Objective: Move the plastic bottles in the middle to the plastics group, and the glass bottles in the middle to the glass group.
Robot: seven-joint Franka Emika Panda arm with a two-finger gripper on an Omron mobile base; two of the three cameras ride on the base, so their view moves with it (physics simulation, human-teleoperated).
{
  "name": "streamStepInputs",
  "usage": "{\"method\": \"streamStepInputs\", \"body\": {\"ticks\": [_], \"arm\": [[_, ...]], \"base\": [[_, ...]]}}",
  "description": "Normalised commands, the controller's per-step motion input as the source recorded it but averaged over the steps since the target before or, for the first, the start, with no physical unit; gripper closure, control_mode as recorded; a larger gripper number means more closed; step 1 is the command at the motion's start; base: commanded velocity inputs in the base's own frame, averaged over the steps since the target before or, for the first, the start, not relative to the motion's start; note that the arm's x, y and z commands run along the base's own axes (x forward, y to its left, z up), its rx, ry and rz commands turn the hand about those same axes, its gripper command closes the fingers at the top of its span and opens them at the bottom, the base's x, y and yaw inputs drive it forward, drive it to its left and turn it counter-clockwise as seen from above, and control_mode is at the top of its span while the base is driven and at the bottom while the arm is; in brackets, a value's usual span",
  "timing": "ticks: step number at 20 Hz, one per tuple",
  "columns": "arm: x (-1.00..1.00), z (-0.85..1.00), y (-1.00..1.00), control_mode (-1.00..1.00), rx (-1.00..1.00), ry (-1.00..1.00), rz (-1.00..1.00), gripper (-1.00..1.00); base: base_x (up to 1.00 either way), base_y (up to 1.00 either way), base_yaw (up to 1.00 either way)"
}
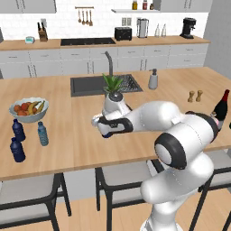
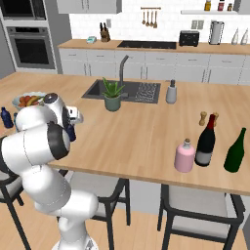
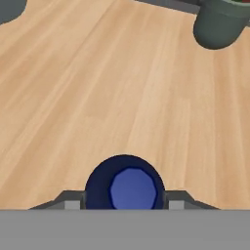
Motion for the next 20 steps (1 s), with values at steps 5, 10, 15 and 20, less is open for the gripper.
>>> {"method": "streamStepInputs", "body": {"ticks": [5,10,15,20], "arm": [[-0.2,0.25,0.88,-1.0,0.06,-0.01,0.22,1.0],[-0.15,0.23,1.0,-1.0,0.01,0.15,0.23,1.0],[0.0,0.03,0.98,-1.0,-0.03,0.19,0.11,1.0],[-0.02,-0.13,0.68,-1.0,-0.1,0.02,0.0,1.0]], "base": [[0.0,0.0,0.0],[0.0,0.0,0.0],[0.0,0.0,0.0],[0.0,0.0,0.0]]}}
